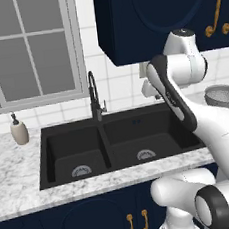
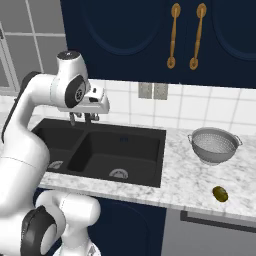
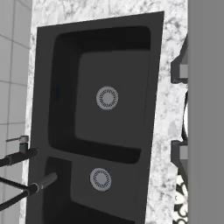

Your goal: Put the colander in the sink, put the kiwi in the colander, and turn on the sink faucet and pour water over the colander.

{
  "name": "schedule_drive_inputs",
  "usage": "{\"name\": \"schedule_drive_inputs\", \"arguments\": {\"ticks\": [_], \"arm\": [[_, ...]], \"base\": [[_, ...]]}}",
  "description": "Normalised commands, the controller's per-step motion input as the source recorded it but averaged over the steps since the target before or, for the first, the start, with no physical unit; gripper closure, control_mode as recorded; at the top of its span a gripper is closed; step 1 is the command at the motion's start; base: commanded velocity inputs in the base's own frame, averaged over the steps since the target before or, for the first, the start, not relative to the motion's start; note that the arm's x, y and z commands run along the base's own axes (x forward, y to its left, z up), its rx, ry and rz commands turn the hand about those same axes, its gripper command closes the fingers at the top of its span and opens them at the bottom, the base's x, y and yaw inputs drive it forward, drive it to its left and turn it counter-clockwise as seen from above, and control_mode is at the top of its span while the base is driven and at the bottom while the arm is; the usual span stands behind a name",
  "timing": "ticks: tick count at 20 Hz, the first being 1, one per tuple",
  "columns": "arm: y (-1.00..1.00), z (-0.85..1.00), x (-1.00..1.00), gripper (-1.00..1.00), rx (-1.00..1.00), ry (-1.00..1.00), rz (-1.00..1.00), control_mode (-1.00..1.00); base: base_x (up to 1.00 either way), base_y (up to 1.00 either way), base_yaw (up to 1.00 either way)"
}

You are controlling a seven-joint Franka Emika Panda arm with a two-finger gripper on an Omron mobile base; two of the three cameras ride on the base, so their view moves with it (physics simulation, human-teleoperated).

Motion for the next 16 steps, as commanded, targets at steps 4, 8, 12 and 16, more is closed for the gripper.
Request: {"name": "schedule_drive_inputs", "arguments": {"ticks": [4, 8, 12, 16], "arm": [[-0.26, 0.00, -0.32, -1.00, 0.00, 0.00, 0.00, -1.00], [-0.97, 0.00, -0.79, -1.00, 0.00, 0.00, 0.00, -1.00], [-1.00, -0.05, -0.51, -1.00, 0.00, 0.04, 0.00, -1.00], [-0.99, -0.14, -0.16, -1.00, 0.00, 0.03, 0.00, -1.00]], "base": [[0.00, 0.00, 0.00], [0.00, 0.00, 0.00], [0.00, 0.00, 0.00], [0.00, 0.00, 0.00]]}}
